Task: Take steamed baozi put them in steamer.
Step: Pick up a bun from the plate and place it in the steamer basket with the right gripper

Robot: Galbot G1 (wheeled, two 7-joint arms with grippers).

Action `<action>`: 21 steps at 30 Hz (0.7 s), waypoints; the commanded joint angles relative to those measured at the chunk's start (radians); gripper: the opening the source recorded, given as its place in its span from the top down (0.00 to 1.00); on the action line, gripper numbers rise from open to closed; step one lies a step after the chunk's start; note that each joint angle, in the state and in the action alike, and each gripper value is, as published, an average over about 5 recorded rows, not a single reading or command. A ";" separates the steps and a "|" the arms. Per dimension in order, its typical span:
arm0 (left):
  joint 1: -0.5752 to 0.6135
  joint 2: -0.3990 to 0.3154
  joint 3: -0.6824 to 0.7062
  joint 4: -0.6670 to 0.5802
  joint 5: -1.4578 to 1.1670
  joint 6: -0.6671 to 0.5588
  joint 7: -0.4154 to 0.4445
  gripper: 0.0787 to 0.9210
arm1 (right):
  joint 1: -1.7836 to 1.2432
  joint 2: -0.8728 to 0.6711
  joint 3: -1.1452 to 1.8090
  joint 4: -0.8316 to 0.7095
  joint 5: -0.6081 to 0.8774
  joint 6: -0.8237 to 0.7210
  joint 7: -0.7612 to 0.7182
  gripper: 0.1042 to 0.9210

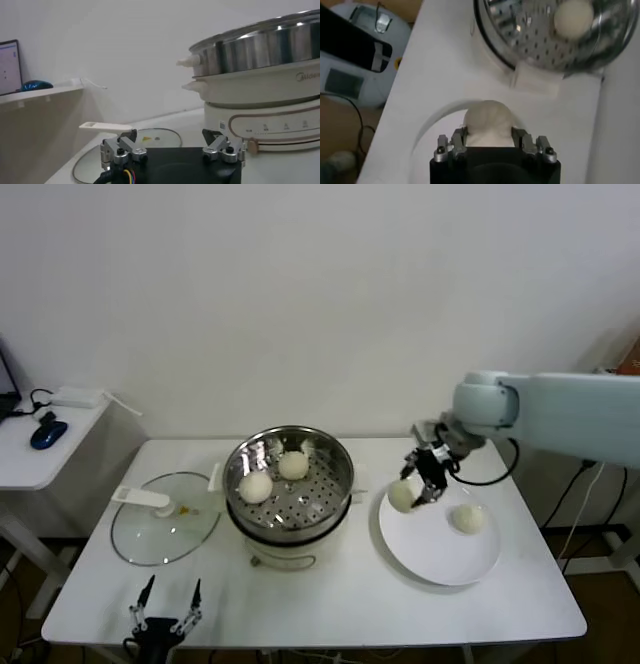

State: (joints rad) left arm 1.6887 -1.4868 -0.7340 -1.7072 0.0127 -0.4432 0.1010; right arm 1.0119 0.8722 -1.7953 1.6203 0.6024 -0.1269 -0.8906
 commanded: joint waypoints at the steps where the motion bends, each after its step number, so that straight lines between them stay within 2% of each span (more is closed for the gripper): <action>1: -0.001 0.001 0.003 0.000 -0.006 0.006 0.003 0.12 | 0.218 0.141 0.030 0.076 -0.162 0.377 -0.069 0.41; 6: -0.003 -0.001 0.004 0.003 -0.003 0.006 0.002 0.12 | 0.138 0.314 0.095 0.005 -0.250 0.445 -0.033 0.42; 11: 0.000 -0.003 0.004 0.005 -0.001 0.003 0.003 0.12 | -0.024 0.495 0.151 -0.159 -0.339 0.494 -0.007 0.43; 21: -0.003 -0.004 0.004 0.014 0.005 0.000 0.001 0.12 | -0.247 0.660 0.163 -0.365 -0.393 0.518 0.007 0.46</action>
State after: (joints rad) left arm 1.6862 -1.4900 -0.7305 -1.6966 0.0151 -0.4428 0.1022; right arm 0.9248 1.3384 -1.6657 1.4235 0.2970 0.3085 -0.8896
